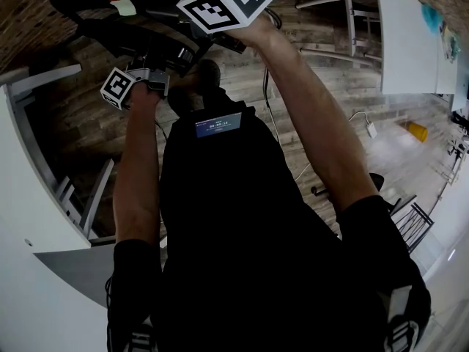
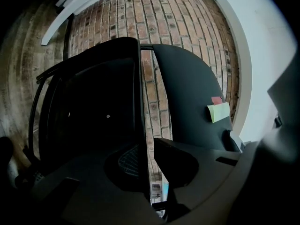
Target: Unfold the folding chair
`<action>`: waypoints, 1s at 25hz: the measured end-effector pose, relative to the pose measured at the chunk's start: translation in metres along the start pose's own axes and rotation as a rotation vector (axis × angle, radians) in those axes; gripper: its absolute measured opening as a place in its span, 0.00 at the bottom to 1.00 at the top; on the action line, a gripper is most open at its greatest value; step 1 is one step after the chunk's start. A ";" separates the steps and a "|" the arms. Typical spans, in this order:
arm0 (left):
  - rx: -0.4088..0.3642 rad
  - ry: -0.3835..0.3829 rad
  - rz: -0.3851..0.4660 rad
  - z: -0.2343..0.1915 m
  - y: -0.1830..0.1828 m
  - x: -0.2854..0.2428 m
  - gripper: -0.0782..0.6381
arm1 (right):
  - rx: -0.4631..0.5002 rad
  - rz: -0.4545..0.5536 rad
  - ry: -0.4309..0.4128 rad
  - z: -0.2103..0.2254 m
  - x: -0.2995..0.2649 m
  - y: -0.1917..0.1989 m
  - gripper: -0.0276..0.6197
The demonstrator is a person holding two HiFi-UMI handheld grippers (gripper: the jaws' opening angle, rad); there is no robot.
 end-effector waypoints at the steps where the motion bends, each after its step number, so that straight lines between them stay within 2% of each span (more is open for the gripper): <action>1: 0.002 0.002 0.005 -0.002 0.000 0.004 0.18 | 0.003 -0.001 0.001 -0.004 -0.001 0.003 0.18; 12: 0.109 -0.017 0.026 -0.006 0.001 0.024 0.18 | -0.002 -0.008 0.023 -0.026 0.000 0.012 0.18; 17: 0.104 0.024 -0.023 -0.001 0.011 0.032 0.18 | -0.017 -0.011 0.071 -0.035 0.011 0.023 0.18; 25: 0.103 0.023 -0.079 0.000 0.053 0.054 0.18 | -0.048 -0.002 0.176 -0.050 0.056 0.052 0.17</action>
Point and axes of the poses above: the fingertips, and each gripper's own axes: x backward along the fingers, z to its right, y out of its underside, the point moved 3 cm from there along x, backward along the fingers, and after that the axes turned 13 degrees about z, right-handed, at the moved point
